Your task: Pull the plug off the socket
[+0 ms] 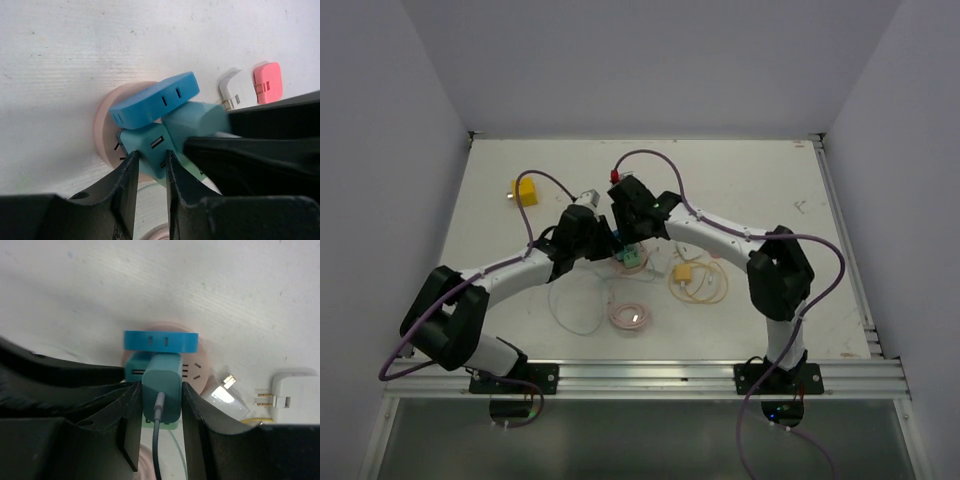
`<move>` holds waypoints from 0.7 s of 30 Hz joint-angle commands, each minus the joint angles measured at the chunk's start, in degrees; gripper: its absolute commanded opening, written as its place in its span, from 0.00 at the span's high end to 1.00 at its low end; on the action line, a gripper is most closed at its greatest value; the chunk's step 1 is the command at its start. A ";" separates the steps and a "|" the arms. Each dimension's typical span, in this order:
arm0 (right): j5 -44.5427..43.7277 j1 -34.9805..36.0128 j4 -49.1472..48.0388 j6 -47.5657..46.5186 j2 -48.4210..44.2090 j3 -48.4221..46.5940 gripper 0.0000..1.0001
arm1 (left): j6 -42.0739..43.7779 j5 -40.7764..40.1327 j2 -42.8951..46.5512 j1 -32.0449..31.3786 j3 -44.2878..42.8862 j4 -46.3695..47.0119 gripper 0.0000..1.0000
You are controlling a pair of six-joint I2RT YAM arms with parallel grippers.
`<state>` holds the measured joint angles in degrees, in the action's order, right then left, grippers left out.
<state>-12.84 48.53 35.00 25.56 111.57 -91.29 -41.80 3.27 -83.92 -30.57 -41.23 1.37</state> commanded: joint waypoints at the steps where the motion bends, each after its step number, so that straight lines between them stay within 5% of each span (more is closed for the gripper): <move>1: 3.35 1.30 -10.04 3.17 -10.67 -6.89 1.00 | 3.57 -5.11 -8.10 -0.55 5.46 -19.82 0.73; 10: 1.77 -0.01 -10.74 2.83 -13.13 -3.20 1.00 | 3.66 -5.20 -7.75 -0.72 5.28 -20.00 0.73; 21: 7.65 -13.63 -9.61 0.64 -27.70 8.58 1.00 | 3.66 -5.46 -6.78 -0.72 5.20 -20.00 0.70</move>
<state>-7.81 37.06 26.22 27.40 92.29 -82.02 -42.30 2.98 -84.95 -30.79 -41.80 2.26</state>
